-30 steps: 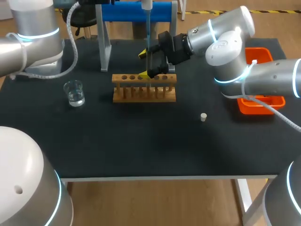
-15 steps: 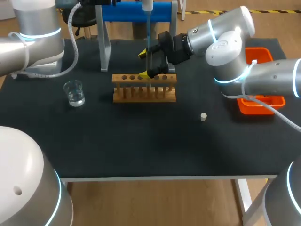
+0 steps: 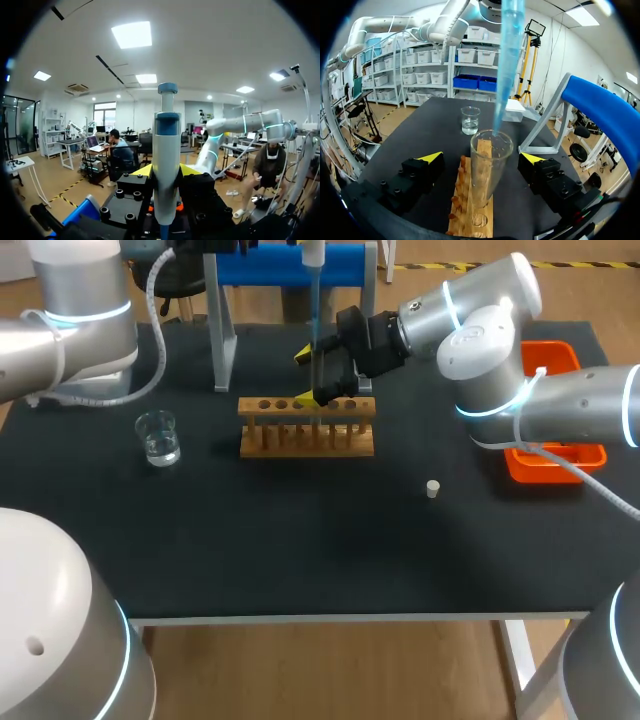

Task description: Invert the test tube, pick up the pipette, mount the tip to pipette, aspirate from beaker and dispense into the tube, eject the tip, return the pipette, and cap with the stopper.

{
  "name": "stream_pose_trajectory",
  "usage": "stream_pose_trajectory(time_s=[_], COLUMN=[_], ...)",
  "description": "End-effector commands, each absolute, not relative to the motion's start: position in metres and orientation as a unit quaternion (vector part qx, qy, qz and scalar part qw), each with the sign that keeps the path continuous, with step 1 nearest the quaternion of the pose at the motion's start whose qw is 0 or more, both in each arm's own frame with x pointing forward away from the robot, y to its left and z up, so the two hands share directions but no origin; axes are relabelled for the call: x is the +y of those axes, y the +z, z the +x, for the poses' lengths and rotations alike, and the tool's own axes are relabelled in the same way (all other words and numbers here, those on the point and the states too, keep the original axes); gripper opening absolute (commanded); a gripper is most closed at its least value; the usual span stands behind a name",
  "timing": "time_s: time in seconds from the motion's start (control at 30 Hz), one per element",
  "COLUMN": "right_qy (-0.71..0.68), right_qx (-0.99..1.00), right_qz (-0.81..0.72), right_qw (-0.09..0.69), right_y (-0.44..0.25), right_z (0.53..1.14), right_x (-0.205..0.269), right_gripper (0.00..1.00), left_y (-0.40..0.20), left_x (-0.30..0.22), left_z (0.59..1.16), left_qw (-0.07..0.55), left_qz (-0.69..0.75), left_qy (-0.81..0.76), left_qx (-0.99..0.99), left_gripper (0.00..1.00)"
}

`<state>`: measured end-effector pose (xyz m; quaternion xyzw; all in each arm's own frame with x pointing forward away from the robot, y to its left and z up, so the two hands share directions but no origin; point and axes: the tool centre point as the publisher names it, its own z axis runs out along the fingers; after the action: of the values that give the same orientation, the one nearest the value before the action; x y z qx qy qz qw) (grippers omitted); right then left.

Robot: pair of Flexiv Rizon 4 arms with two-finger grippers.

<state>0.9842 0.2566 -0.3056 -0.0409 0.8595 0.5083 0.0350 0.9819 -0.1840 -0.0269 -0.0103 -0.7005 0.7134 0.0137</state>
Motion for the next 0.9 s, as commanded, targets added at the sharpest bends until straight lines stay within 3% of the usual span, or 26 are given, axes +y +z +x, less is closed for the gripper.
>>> stream_pose_trajectory(time_s=[0.03,0.9], right_qy=[0.507,0.507], right_qx=[0.86,0.86], right_qz=[-0.041,-0.041], right_qw=[0.034,0.034], right_y=[-0.305,-0.305], right_z=[0.985,0.985], right_x=[0.256,0.256], right_gripper=[1.0,1.0], left_y=[-0.029,-0.044], left_x=[-0.182,-0.182], left_z=[0.985,0.988], left_qw=[0.014,0.012], left_qz=[-0.013,-0.016], left_qy=[0.715,0.706], left_qx=[-0.699,-0.708], left_gripper=[0.0,0.0])
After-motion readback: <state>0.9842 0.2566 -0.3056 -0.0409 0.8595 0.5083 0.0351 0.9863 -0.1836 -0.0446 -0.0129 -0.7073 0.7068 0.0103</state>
